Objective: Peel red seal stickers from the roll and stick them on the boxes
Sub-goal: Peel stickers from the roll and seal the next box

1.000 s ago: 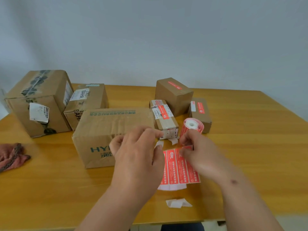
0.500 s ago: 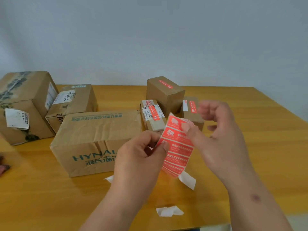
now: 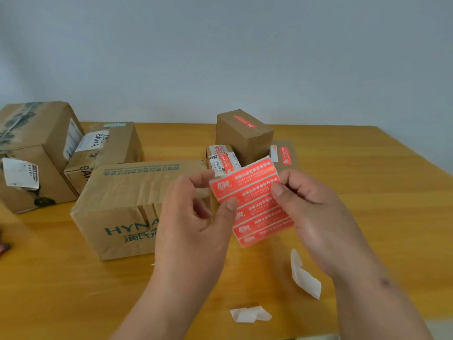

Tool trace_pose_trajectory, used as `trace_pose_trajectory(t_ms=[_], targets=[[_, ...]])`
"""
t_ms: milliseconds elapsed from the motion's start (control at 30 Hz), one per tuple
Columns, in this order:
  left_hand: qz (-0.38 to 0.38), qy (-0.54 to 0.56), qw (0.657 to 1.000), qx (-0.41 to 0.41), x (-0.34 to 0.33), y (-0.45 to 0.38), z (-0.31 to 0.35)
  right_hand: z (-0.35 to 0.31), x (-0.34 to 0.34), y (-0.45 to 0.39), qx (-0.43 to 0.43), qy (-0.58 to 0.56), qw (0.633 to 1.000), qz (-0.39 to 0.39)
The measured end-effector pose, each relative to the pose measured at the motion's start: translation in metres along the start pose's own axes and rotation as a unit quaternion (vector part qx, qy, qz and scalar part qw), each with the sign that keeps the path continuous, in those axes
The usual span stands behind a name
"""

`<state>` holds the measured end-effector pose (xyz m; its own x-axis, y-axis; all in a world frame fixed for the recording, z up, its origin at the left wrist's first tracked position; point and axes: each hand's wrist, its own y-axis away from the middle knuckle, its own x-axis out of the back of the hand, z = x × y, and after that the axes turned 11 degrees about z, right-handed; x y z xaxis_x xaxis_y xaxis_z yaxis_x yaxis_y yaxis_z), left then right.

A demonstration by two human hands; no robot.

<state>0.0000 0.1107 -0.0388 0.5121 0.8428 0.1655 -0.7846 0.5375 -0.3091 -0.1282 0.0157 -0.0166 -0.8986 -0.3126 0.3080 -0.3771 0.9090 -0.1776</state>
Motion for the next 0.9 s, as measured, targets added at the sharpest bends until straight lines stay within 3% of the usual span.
trace_pose_trajectory(t_ms=[100, 167, 233, 300, 500, 700, 900], targets=[[0.031, -0.071, 0.988, -0.132, 0.006, -0.002, 0.007, -0.008, 0.002, 0.004, 0.055, 0.070, 0.995, -0.054], [0.006, -0.103, 0.980, -0.168, 0.008, -0.006, 0.011, -0.013, 0.000, 0.006, 0.082, 0.108, 0.987, -0.083], [-0.041, -0.110, 0.982, -0.148, 0.011, -0.009, 0.015, -0.017, -0.002, 0.008, 0.091, 0.135, 0.981, -0.106], [-0.079, -0.052, 0.993, -0.071, 0.013, -0.011, 0.018, -0.018, -0.003, 0.009, 0.089, 0.142, 0.980, -0.109], [-0.129, 0.016, 0.991, 0.043, 0.017, -0.014, 0.012, -0.012, -0.008, 0.006, 0.101, 0.138, 0.981, -0.097], [-0.135, 0.010, 0.990, 0.040, 0.019, -0.016, 0.007, -0.010, -0.011, 0.005, 0.115, 0.170, 0.973, -0.106], [-0.140, -0.039, 0.989, -0.017, 0.022, -0.016, 0.006, -0.005, -0.012, 0.003, 0.161, 0.208, 0.961, -0.090]])
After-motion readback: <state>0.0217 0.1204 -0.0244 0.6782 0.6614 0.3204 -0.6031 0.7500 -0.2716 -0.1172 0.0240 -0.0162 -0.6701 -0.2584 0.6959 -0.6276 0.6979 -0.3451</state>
